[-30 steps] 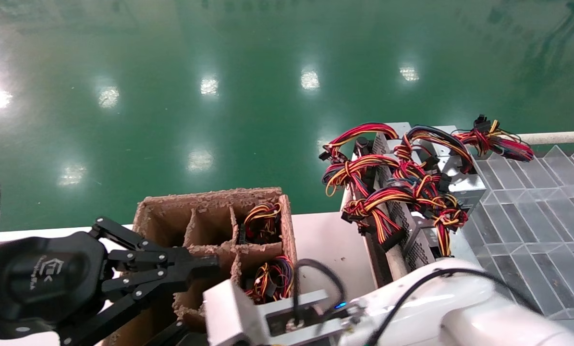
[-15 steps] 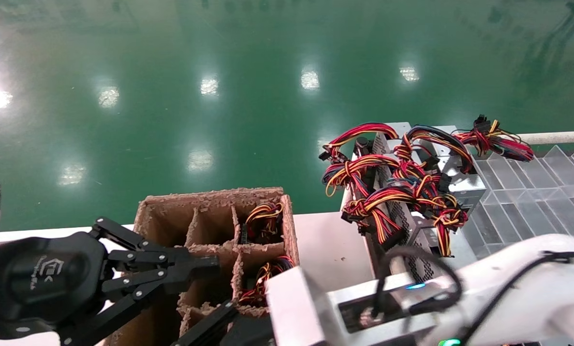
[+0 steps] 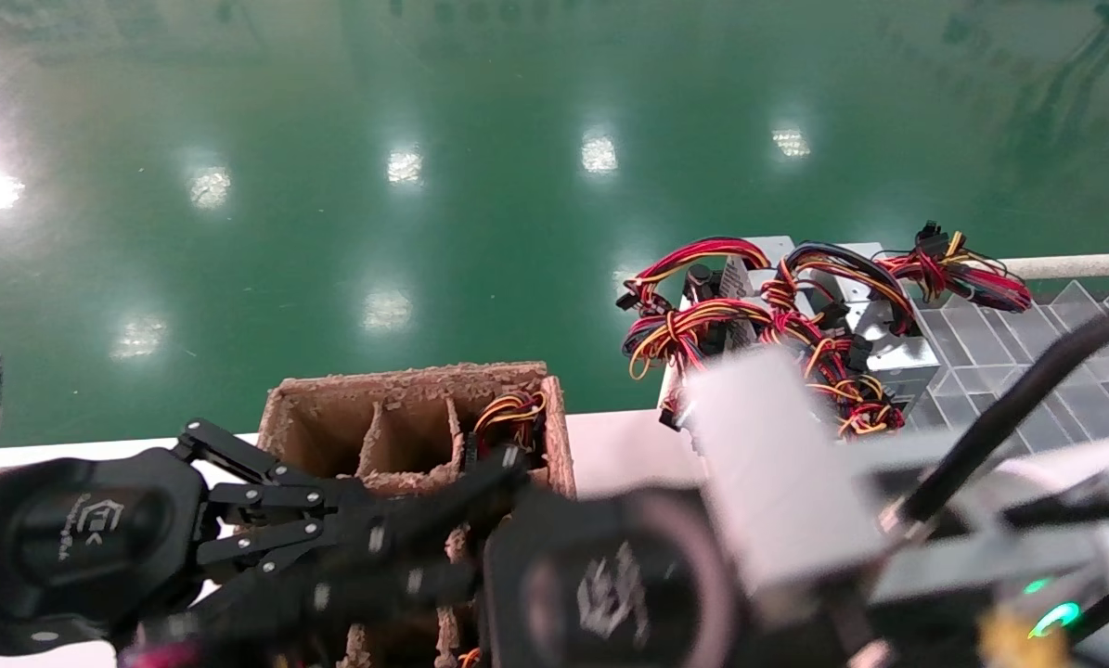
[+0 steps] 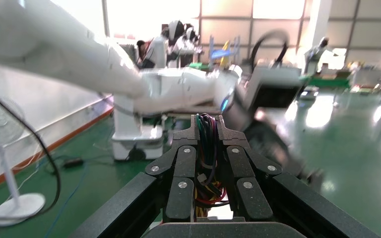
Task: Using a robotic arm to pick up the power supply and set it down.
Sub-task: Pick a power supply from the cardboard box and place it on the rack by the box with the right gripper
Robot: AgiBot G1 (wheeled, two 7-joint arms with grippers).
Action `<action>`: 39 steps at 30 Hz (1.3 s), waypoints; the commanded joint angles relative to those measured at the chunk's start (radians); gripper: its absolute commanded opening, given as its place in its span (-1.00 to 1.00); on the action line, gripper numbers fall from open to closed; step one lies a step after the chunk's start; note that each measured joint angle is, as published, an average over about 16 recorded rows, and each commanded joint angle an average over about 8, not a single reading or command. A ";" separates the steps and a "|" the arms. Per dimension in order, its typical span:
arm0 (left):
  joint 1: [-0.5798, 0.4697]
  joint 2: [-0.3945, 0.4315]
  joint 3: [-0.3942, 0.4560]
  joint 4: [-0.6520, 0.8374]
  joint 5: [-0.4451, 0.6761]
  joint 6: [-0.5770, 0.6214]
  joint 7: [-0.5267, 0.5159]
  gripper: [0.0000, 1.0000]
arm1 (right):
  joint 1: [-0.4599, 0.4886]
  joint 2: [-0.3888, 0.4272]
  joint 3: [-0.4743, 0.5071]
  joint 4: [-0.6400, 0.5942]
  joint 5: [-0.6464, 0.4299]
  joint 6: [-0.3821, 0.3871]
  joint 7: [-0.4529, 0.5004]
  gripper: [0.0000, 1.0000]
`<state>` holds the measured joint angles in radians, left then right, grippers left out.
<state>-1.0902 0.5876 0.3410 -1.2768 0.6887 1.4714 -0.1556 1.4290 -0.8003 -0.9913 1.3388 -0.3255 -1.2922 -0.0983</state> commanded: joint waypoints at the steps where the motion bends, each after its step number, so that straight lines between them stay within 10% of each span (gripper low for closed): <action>1: 0.000 0.000 0.000 0.000 0.000 0.000 0.000 -1.00 | 0.014 0.008 0.012 0.004 0.012 -0.001 0.005 -1.00; 39: 0.000 0.000 0.001 0.000 -0.001 0.000 0.000 -1.00 | 0.389 0.571 0.173 -0.015 -0.142 -0.195 0.272 -1.00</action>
<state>-1.0905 0.5873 0.3418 -1.2768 0.6882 1.4711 -0.1551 1.8223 -0.2332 -0.8161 1.3213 -0.4764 -1.4912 0.1758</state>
